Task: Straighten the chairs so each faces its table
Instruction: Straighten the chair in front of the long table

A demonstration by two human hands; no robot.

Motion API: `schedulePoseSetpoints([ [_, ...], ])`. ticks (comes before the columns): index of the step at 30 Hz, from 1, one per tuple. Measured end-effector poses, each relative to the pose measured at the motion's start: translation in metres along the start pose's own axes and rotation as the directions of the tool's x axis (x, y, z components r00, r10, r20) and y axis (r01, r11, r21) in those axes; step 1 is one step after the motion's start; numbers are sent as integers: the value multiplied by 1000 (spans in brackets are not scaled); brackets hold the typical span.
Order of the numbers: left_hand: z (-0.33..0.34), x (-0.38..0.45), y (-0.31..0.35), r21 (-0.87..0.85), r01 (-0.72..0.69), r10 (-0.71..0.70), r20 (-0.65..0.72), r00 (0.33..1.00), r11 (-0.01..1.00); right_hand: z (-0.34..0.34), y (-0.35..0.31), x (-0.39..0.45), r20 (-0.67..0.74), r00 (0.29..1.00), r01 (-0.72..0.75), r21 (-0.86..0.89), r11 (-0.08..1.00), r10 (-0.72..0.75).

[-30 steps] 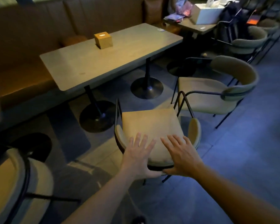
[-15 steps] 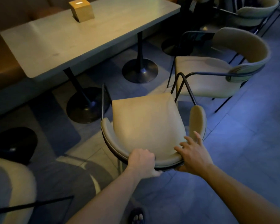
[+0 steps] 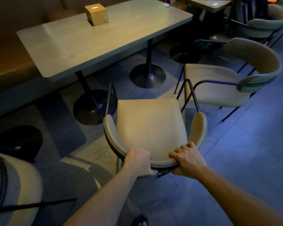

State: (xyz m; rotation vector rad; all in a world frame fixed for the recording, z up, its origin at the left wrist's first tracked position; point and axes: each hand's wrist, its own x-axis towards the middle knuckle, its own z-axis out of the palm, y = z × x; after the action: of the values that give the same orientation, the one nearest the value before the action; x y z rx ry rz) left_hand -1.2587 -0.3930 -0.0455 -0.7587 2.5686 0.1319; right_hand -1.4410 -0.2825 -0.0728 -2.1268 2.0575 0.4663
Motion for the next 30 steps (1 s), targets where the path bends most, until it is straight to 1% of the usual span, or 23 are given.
schedulePoseSetpoints([
  [3,1,-6,-28,5,6,-6,1,1000,1000,-6,-18,21,-12,999,34,0,999,-34],
  [10,4,-9,-91,7,26,-26,-18,999,1000,-27,-48,73,-39,997,62,1,998,-62],
  [15,7,-7,-137,39,64,-64,5,998,997,-44,-70,114,-63,990,125,-26,992,-126],
  [17,10,-8,-150,51,58,-58,1,998,997,-48,-77,125,-59,986,151,-48,987,-154],
  [20,15,-14,-156,56,43,-44,16,999,998,-49,-85,126,-23,982,187,-48,981,-188],
  [24,17,-18,-156,42,65,-66,8,998,997,-52,-91,123,-19,984,175,-27,984,-176],
  [27,23,-24,-156,-14,67,-67,-53,996,998,-55,-92,120,-38,990,138,14,990,-138],
  [29,31,-29,-158,-69,35,-40,-82,996,997,-61,-92,118,-53,992,115,43,992,-112],
  [30,31,-33,-159,-64,19,-26,-106,994,998,-66,-92,117,-71,992,110,61,992,-105],
])
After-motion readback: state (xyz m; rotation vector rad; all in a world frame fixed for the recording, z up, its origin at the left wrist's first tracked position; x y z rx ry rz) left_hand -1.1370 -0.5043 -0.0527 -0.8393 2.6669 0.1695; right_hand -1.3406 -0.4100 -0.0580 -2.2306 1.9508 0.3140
